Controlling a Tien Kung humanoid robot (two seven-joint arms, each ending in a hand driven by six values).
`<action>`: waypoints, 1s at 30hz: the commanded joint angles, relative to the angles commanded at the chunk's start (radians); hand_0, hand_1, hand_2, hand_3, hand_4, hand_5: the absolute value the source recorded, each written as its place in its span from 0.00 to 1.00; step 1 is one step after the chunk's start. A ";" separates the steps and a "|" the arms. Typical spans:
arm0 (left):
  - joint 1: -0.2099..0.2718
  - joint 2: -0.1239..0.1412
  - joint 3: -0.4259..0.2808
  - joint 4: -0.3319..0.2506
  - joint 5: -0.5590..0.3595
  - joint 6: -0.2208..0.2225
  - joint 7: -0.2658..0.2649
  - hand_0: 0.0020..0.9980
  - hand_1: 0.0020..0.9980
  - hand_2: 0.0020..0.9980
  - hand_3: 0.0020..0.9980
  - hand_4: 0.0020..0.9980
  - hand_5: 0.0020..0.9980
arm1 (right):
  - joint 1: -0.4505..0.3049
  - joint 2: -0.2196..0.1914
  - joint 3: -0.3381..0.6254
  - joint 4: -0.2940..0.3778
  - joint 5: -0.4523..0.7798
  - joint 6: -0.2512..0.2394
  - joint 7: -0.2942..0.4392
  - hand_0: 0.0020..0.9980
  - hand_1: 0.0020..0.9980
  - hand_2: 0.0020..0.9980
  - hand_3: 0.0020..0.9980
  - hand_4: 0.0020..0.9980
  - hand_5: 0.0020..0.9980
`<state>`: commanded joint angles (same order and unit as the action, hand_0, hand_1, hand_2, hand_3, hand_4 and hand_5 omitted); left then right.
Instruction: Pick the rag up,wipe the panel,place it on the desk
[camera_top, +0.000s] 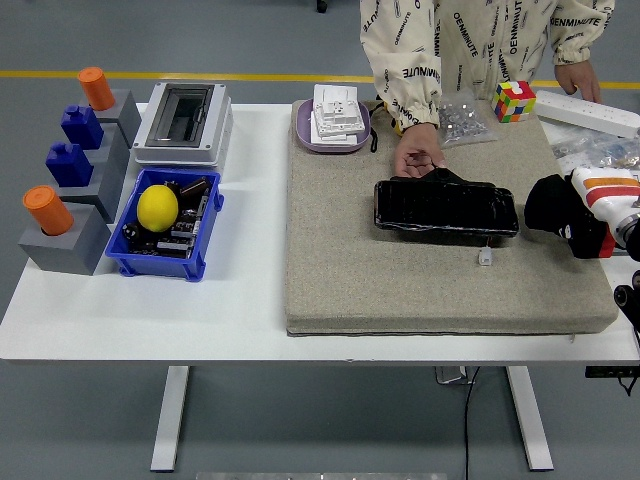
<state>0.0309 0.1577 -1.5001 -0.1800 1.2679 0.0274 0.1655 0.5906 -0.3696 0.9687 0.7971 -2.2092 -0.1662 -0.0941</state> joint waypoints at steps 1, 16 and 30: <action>0.000 0.000 0.001 0.000 0.000 0.000 0.000 0.64 0.69 0.73 0.57 0.59 0.47 | -0.003 0.003 0.008 0.001 -0.004 0.000 -0.002 0.17 0.34 0.44 0.42 0.97 0.09; -0.001 0.005 0.013 0.000 -0.005 -0.001 -0.002 0.64 0.69 0.73 0.57 0.59 0.47 | -0.012 0.011 0.027 0.012 -0.018 -0.015 -0.055 0.18 0.34 0.44 0.42 0.97 0.08; 0.000 0.005 0.007 0.000 -0.001 -0.001 0.000 0.64 0.69 0.73 0.57 0.59 0.47 | -0.005 0.011 0.025 0.038 0.036 0.032 -0.097 0.28 0.39 0.48 0.47 0.97 0.28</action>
<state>0.0305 0.1625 -1.4928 -0.1800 1.2670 0.0264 0.1653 0.5856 -0.3589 0.9938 0.8351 -2.1730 -0.1345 -0.1910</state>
